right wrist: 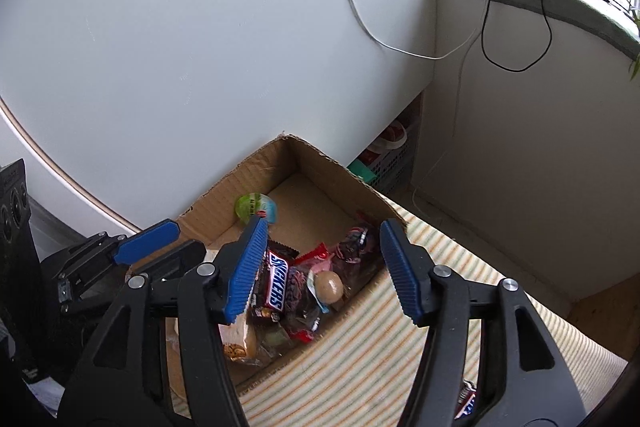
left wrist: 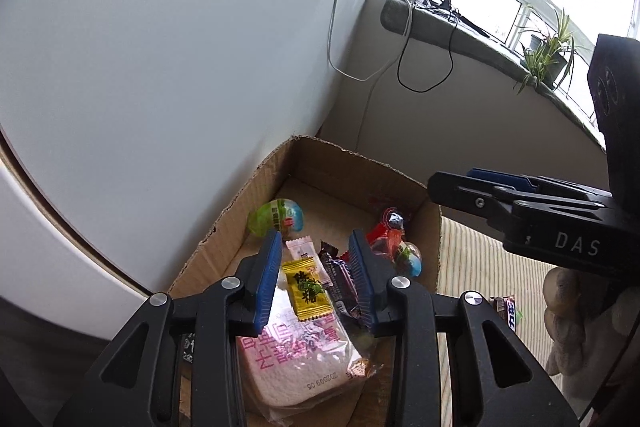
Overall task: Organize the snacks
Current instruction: 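Open both grippers over the box, dropping the yellow candies, then move the left gripper to the Snickers bar while the right gripper approaches the green candy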
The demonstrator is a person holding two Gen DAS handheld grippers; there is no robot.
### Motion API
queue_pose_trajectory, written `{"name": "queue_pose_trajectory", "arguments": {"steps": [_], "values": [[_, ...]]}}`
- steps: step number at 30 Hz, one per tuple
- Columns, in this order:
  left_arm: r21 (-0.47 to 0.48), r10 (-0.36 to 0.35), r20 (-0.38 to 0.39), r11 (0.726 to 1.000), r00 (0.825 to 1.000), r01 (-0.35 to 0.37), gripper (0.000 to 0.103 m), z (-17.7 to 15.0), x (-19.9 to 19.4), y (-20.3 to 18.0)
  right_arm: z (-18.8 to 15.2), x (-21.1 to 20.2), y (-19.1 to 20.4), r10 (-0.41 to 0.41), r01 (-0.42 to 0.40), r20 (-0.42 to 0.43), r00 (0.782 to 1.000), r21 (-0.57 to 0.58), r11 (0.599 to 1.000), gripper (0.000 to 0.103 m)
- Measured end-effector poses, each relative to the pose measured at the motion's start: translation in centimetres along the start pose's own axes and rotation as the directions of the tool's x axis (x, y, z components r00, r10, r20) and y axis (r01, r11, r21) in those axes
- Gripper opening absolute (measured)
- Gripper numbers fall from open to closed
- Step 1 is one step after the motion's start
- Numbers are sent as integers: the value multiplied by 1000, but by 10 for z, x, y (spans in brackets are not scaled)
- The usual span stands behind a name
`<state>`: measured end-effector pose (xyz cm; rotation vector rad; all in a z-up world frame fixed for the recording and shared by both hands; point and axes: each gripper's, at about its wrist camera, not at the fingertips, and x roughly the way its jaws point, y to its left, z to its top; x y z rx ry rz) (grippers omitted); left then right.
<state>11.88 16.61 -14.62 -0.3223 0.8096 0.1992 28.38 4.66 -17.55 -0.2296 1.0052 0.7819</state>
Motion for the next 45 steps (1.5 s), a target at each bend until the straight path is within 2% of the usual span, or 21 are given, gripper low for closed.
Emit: {"name": "queue_pose_trajectory", "arguments": {"steps": [14, 19, 23, 29, 32, 35, 39, 42, 45], "values": [[67, -89, -5, 994, 996, 89, 33, -12, -6, -57, -62, -70, -111, -139, 134, 17, 990, 186, 973, 61], [101, -144, -64, 983, 988, 150, 33, -27, 4, -91, -89, -84, -136, -176, 169, 7, 984, 233, 958, 61], [136, -198, -132, 967, 971, 215, 33, -45, 15, -123, -112, -85, -149, -192, 191, -21, 981, 249, 949, 61], [151, -262, -240, 941, 935, 303, 41, -72, 41, -167, -145, -87, -160, -165, 176, -64, 984, 314, 933, 61], [165, -261, -276, 936, 925, 313, 41, -84, 52, -182, -160, -86, -165, -138, 158, -81, 987, 358, 920, 53], [178, -259, -300, 930, 918, 321, 41, -91, 59, -191, -173, -85, -170, -114, 139, -84, 990, 410, 901, 51], [212, -238, -314, 926, 919, 312, 41, -99, 66, -202, -184, -83, -173, -71, 100, -78, 994, 480, 872, 51], [229, -225, -320, 924, 920, 306, 41, -101, 73, -209, -189, -77, -171, -46, 81, -81, 996, 502, 861, 40], [233, -219, -328, 924, 919, 303, 41, -102, 79, -211, -193, -70, -168, -33, 74, -88, 996, 514, 855, 39]]}}
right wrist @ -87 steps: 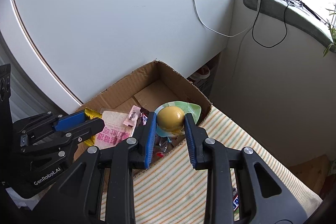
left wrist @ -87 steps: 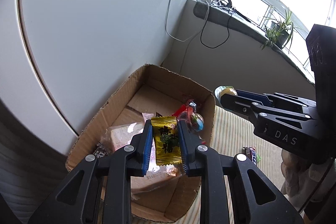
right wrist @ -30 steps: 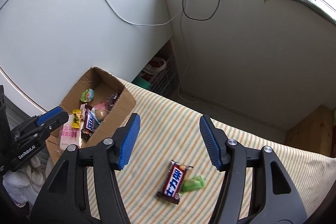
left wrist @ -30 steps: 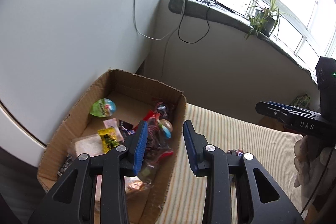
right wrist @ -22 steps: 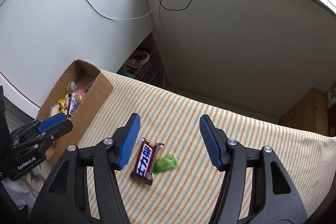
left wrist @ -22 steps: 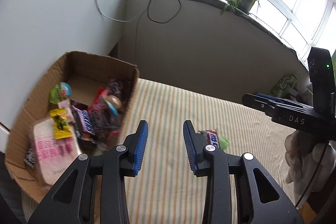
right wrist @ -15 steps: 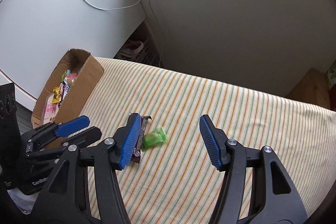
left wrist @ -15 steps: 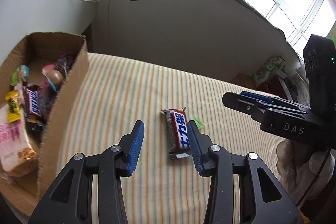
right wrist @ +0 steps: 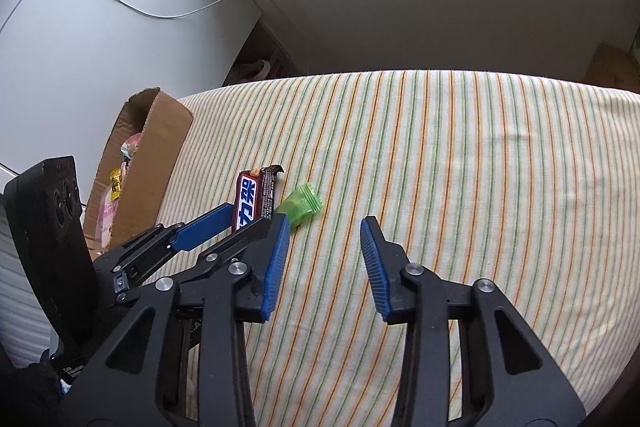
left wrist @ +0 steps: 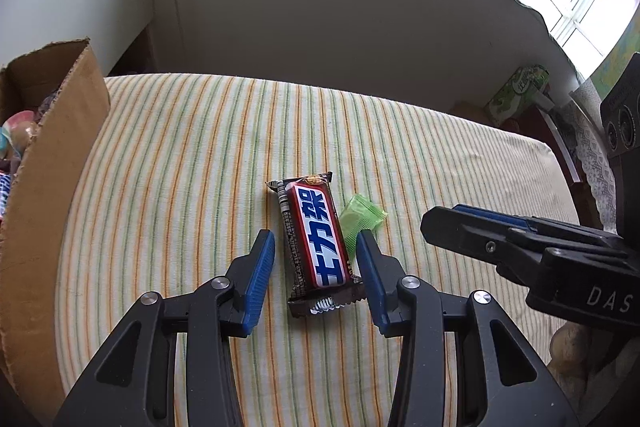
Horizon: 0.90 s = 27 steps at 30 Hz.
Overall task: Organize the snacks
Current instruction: 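Move the left gripper to the Snickers bar while the right gripper approaches the green candy, then close the left gripper on the Snickers bar while the right gripper grasps the green candy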
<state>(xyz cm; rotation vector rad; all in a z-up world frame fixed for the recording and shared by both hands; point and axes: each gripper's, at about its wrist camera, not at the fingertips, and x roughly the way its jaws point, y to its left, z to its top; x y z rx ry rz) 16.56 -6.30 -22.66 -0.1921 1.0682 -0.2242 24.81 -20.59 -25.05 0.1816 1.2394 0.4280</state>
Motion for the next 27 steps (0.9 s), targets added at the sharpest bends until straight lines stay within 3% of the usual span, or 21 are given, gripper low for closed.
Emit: {"name": "queue_pose_trajectory", "arguments": {"steps": [3, 6, 12, 21, 27], "values": [[4, 14, 8, 1000, 1000, -15, 40, -1, 3, 2, -2, 6, 3, 13, -13, -7, 1000, 14, 1000, 39], [-1, 30, 15, 1000, 999, -30, 28, -1, 0, 10, 0, 16, 10, 26, -25, -20, 999, 20, 999, 39], [-24, 57, 29, 998, 998, -56, 27, -5, -7, 30, 0, 35, 22, 22, -21, -41, 999, 34, 999, 39], [-94, 69, 53, 993, 996, -64, 27, -17, -22, 57, 13, 55, 51, -76, 76, -9, 997, -15, 997, 39], [-128, 56, 68, 991, 996, -47, 27, -29, -33, 71, 8, 68, 82, -219, 223, 41, 975, -161, 962, 40]]}}
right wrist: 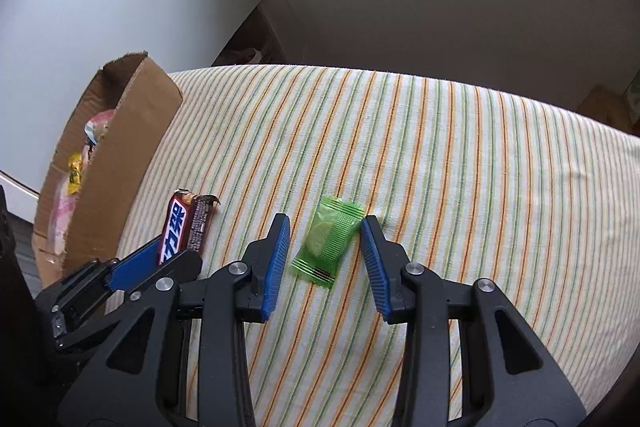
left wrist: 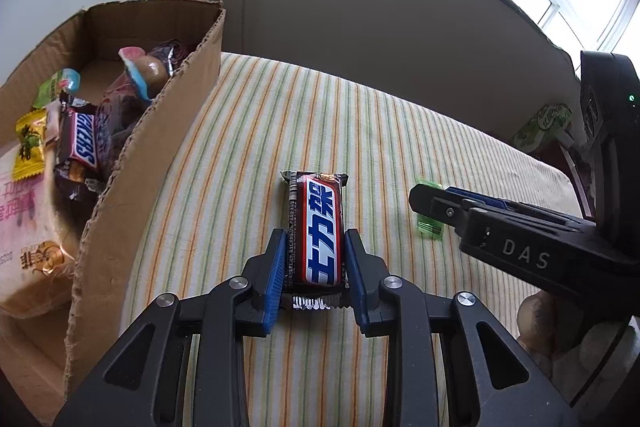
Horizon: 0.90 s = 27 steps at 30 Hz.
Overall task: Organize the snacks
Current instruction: 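Close the left gripper on the Snickers bar while the right gripper grasps the green candy, then carry the Snickers and green candy into the box and open both grippers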
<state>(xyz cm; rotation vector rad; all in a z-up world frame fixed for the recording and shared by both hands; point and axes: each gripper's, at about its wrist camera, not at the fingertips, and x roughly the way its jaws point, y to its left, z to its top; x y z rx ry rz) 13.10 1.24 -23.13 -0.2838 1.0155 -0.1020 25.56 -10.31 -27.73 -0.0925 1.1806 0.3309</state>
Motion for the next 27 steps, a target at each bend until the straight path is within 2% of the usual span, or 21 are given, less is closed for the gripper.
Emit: {"name": "queue_pose_trajectory", "arguments": {"steps": [5, 8, 9, 18, 27], "values": [[-14, -9, 21, 1000, 1000, 10, 27, -5, -9, 10, -12, 4, 29, -122, 132, 62, 991, -187, 974, 39], [-19, -14, 32, 1000, 999, 15, 27, -7, -15, 15, -13, 3, 27, -108, 119, 68, 992, -186, 975, 30], [-15, -13, 36, 1000, 999, 13, 27, -8, -16, 17, -12, 2, 25, -104, 115, 65, 992, -183, 976, 22], [-13, -15, 65, 1000, 998, 16, 27, -9, -37, 30, -14, -24, 13, -46, 56, 80, 996, -130, 990, 21], [-17, 9, 121, 1000, 993, -7, 27, 2, -74, 34, -7, -82, 25, 36, -12, 135, 990, -180, 984, 21]]}}
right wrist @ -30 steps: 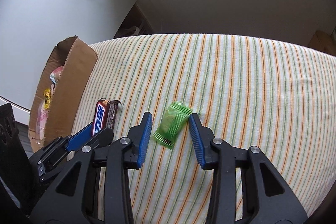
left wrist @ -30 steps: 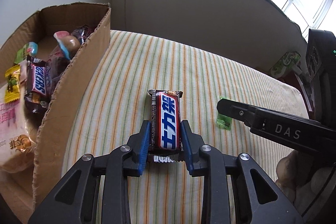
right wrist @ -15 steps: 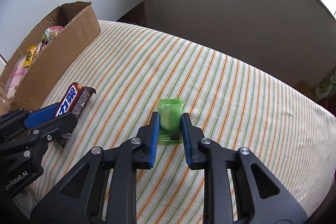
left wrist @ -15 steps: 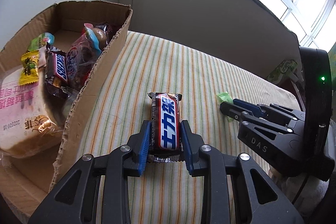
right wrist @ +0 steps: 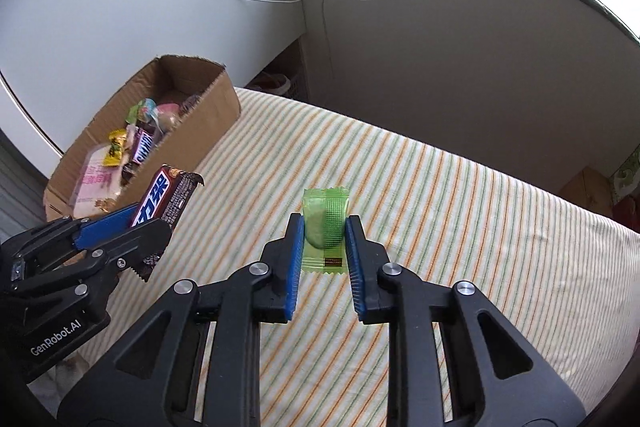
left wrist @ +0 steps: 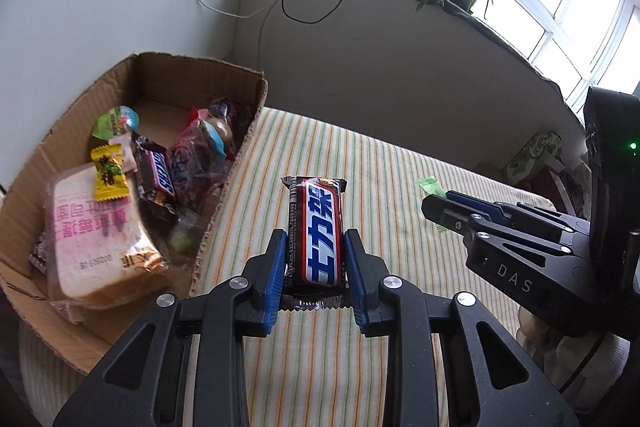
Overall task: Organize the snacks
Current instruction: 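Carry the Snickers and green candy into the box and open both grippers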
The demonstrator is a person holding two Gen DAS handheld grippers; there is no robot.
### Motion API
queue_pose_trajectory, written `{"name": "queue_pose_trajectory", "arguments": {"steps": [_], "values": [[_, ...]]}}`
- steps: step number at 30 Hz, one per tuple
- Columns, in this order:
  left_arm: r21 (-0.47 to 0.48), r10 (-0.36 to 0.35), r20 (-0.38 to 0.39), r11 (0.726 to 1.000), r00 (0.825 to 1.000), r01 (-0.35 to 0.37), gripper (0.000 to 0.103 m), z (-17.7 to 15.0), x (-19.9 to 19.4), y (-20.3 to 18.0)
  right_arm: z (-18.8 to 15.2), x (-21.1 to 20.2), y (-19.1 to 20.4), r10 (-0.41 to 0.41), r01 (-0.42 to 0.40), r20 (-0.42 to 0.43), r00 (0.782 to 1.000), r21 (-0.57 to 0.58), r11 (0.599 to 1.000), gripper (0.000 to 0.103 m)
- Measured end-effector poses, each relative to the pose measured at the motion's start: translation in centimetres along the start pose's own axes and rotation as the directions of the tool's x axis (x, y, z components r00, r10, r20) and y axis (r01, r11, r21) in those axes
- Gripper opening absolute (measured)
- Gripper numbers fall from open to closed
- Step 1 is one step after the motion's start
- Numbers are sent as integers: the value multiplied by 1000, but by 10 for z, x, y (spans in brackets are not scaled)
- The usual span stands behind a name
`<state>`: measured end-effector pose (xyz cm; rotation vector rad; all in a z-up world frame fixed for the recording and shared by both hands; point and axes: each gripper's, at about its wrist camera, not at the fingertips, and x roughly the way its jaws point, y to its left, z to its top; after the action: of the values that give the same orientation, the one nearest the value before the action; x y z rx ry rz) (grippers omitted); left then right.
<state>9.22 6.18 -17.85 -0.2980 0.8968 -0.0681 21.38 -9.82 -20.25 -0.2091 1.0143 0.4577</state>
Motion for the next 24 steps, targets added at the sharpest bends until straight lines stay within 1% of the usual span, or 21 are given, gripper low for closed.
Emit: {"name": "queue_pose_trajectory", "arguments": {"steps": [5, 11, 12, 16, 24], "values": [[-8, 30, 33, 1000, 999, -30, 27, 5, -20, 14, 18, -5, 28, 50, -49, 23, 998, -41, 998, 21], [-49, 79, 57, 996, 995, -76, 27, 10, -32, 36, 37, 6, 72, 113, -110, 24, 993, -102, 989, 21], [-57, 88, 59, 995, 994, -84, 27, 11, -34, 41, 40, 14, 83, 123, -119, 22, 992, -112, 987, 21], [-88, 123, 61, 989, 991, -117, 27, 12, -38, 57, 48, 21, 107, 162, -159, 13, 987, -143, 977, 21], [-155, 177, 50, 974, 983, -167, 27, 7, -48, 92, 54, 35, 147, 223, -223, -26, 975, -198, 954, 22]]}}
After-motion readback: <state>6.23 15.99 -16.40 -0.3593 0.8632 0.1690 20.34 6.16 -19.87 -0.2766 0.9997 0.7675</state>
